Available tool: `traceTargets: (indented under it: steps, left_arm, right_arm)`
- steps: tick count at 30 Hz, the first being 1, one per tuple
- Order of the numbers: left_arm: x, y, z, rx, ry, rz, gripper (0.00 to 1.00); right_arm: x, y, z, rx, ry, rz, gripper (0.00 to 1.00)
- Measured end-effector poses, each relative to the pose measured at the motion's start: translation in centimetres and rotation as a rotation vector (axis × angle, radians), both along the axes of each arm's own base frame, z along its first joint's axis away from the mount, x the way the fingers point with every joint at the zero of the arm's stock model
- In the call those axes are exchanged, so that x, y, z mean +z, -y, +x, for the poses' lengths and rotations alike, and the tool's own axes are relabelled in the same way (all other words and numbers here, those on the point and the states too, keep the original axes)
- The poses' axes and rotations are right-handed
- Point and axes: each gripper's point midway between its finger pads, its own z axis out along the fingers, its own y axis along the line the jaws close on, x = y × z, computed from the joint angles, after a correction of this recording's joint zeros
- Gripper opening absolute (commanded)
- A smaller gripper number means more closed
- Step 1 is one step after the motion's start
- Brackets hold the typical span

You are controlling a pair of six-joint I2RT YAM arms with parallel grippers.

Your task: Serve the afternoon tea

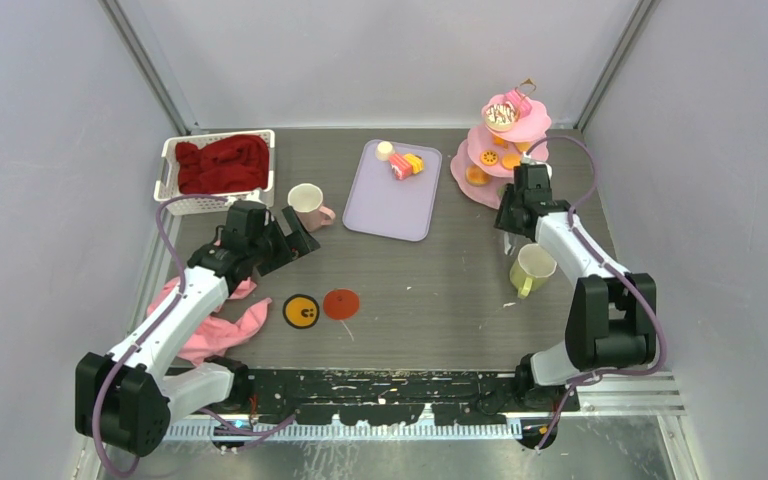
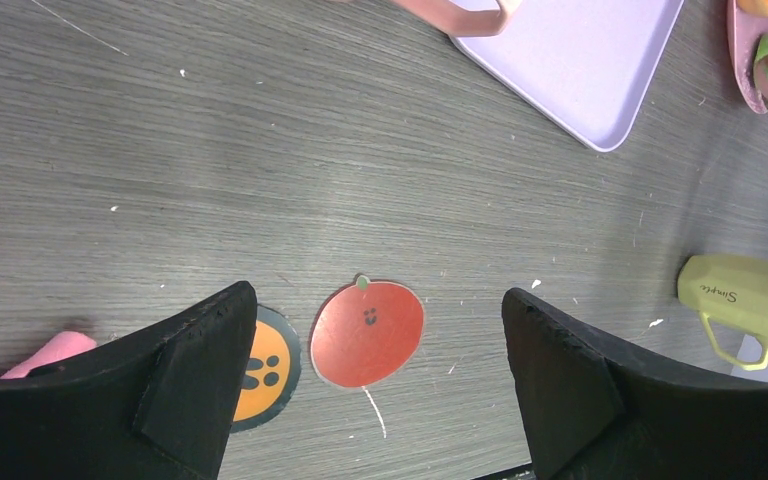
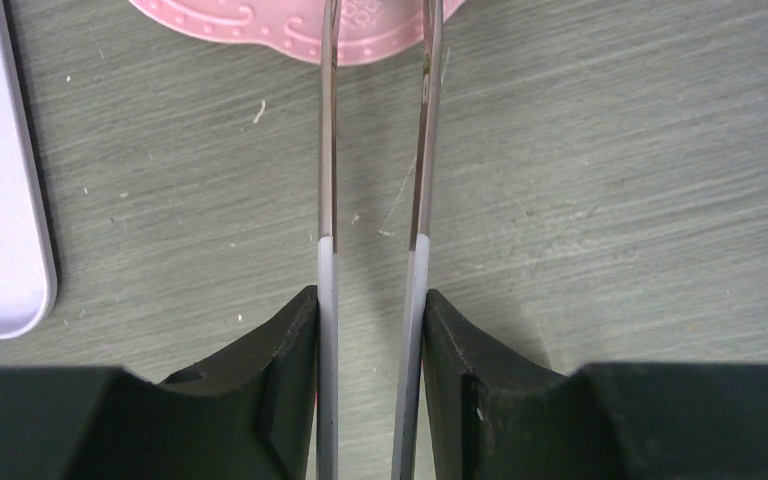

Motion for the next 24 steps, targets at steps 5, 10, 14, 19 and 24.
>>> traceTargets:
  steps: [5, 10, 14, 19, 24]
  left_arm:
    - [0.0, 0.0, 0.0, 0.000, 0.000, 0.000, 0.92]
    - [0.0, 0.0, 0.0, 0.000, 0.000, 0.000, 0.92]
    - [-0.1, 0.0, 0.0, 0.000, -0.004, 0.001, 0.92]
    - [-0.5, 0.0, 0.1, -0.001, -0.017, 0.005, 0.92]
    - [-0.6, 0.1, 0.0, -0.004, -0.021, 0.003, 0.92]
  right_arm:
    - [-0.4, 0.0, 1.4, -0.002, 0.009, 0.002, 0.37]
    - [-0.3, 0.0, 1.6, -0.005, 0.018, 0.003, 0.45]
    - [-0.3, -0.1, 1.6, -0.005, 0.019, 0.004, 0.49]
    - [0.1, -0.1, 1.4, -0.005, 0.025, 0.005, 0.51]
    - [1.7, 0.0, 1.2, -0.006, 0.063, 0.006, 0.50]
